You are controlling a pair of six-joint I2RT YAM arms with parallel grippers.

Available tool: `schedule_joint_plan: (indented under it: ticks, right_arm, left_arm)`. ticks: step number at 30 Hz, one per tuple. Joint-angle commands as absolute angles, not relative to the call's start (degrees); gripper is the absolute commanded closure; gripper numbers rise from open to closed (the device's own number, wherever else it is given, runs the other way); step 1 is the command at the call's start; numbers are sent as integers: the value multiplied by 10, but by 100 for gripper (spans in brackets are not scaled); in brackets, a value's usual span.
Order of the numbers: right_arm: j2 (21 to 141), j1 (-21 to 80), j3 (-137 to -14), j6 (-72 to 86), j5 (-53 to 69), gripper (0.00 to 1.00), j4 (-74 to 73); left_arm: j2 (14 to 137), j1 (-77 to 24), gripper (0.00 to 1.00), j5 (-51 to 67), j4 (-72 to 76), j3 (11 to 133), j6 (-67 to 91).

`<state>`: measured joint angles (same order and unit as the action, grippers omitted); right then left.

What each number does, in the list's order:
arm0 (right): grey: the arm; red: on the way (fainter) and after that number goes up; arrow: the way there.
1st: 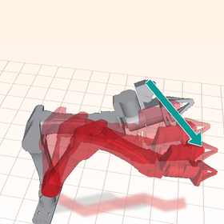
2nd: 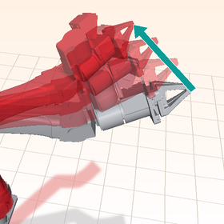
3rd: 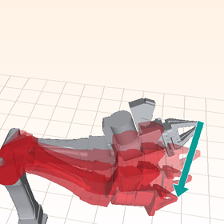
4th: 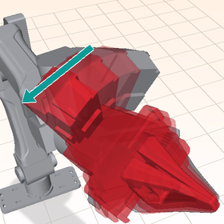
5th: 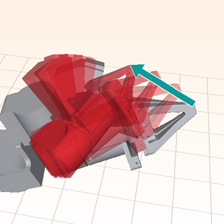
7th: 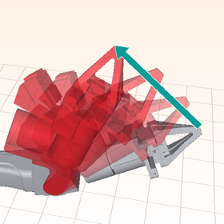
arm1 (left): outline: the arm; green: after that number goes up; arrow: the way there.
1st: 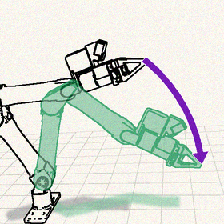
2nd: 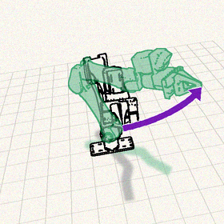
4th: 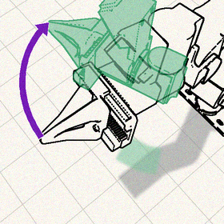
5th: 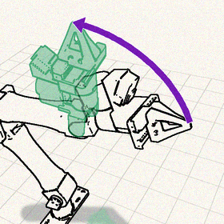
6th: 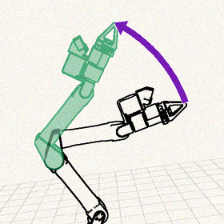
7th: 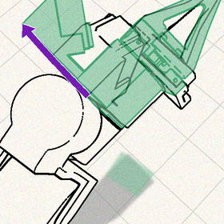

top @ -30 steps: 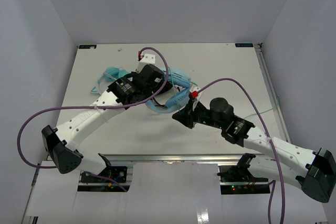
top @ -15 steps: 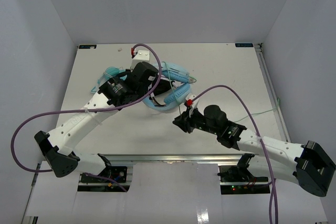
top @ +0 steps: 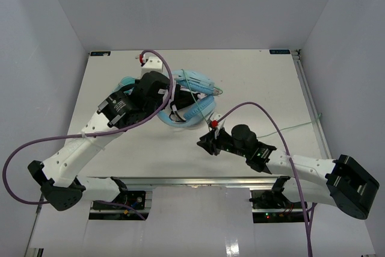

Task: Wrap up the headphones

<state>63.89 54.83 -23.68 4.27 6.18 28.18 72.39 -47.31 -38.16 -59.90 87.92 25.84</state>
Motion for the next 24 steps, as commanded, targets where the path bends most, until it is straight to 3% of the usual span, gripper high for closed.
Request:
schedule_joint_plan:
  ticks: [1, 13, 24]
  right_arm:
    - [648, 552, -227, 36, 71, 66, 335]
    - [668, 552, -220, 38, 69, 67, 351]
    - [716, 549, -228, 42, 78, 87, 380]
  left_arm:
    - [664, -471, 100, -374, -539, 910, 279]
    - [599, -470, 100, -390, -476, 870, 293]
    - [552, -471, 100, -278, -422, 836, 295]
